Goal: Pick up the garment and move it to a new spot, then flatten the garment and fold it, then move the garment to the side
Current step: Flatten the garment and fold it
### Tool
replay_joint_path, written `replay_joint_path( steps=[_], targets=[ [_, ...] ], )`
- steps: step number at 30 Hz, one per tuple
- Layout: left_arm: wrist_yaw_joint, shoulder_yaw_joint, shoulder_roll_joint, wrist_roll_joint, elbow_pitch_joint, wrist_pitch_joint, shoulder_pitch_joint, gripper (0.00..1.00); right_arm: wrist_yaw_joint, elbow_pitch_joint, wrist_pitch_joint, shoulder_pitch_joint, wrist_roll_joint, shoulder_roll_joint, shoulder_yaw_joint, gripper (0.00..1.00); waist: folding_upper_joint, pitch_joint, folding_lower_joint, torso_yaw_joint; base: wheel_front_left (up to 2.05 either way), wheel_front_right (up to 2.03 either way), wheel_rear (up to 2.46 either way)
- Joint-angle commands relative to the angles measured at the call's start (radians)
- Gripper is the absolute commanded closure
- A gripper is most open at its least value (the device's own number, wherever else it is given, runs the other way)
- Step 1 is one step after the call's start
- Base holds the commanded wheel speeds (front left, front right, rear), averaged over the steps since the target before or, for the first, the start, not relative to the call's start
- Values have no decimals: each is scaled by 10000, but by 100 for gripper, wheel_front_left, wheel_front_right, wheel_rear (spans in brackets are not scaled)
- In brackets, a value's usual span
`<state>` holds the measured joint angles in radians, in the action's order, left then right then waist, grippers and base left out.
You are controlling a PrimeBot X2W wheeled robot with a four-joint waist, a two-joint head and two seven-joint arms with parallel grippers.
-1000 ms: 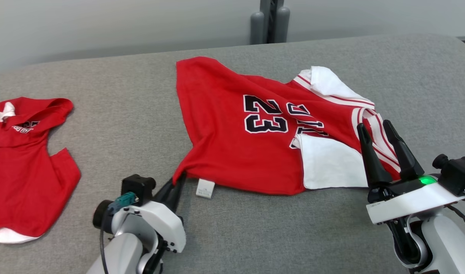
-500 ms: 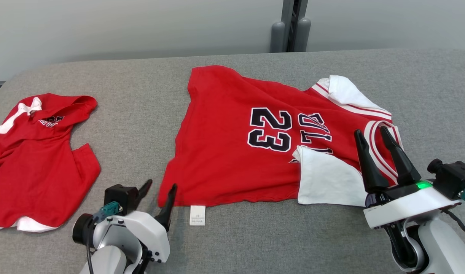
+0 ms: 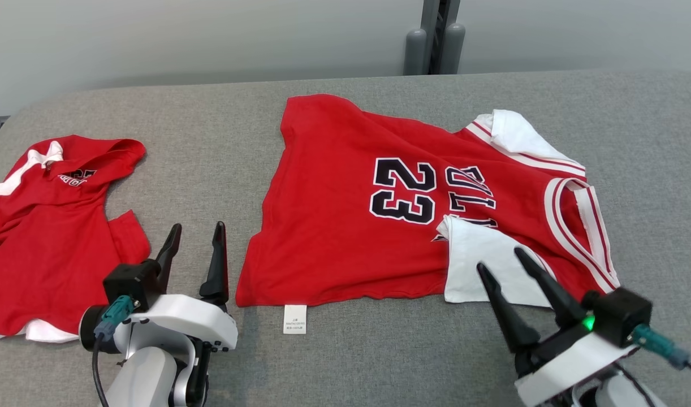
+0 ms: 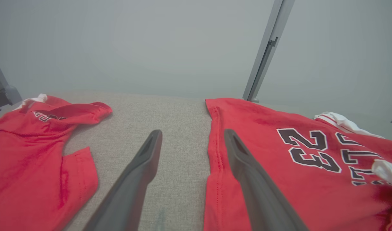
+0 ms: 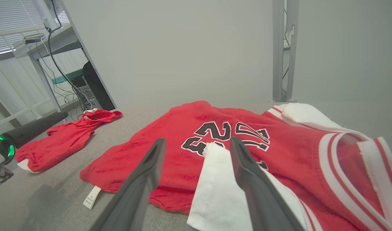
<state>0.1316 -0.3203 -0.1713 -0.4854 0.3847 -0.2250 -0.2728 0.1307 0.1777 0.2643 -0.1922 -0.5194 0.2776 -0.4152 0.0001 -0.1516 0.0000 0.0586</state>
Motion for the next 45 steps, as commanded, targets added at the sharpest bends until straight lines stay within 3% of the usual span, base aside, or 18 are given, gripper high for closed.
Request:
replay_joint_path(
  steps=[1,4,13,25,32,33,34,35,36,45],
  targets=[
    [78,144,17,-86,-26,-142,26,0,1,76,20,229,61,251,-385,0,-1,-36,0,-19,0,0,0],
    [25,180,61,-59,54,-225,81,0,1,410,20,188,579,453,-968,0,-1,-115,0,-49,0,0,0],
    [-155,37,166,32,256,-312,-125,0,1,2002,20,-300,1084,36,-1607,0,-1,-285,0,86,0,0,0],
    [-273,-53,268,89,457,-366,-273,0,1,3871,20,-1037,1016,-434,-1514,0,-1,-505,0,610,0,0,0],
    [-295,-107,351,123,500,-388,-327,0,-1,4158,19,-1208,1177,-530,-1322,0,-1,-635,0,790,0,0,0],
    [-304,-111,353,124,512,-381,-328,0,-1,4226,17,-1207,1166,-559,-1309,25,-1,-642,0,802,0,0,0],
    [-303,-113,352,131,525,-384,-328,0,1,4306,12,-1213,1155,-574,-1317,59,-1,-646,0,809,0,0,0],
    [-300,-116,353,142,540,-386,-328,0,1,4367,6,-1224,1169,-581,-1341,74,-1,-649,0,811,0,0,0],
    [-299,-113,349,143,558,-387,-324,0,1,4411,6,-1227,1176,-600,-1375,100,-1,-645,0,807,0,0,0],
    [-309,-45,323,118,701,-395,-177,0,-1,4364,15,-1057,1071,-430,-1234,100,-1,-408,0,372,0,0,0]
  ],
)
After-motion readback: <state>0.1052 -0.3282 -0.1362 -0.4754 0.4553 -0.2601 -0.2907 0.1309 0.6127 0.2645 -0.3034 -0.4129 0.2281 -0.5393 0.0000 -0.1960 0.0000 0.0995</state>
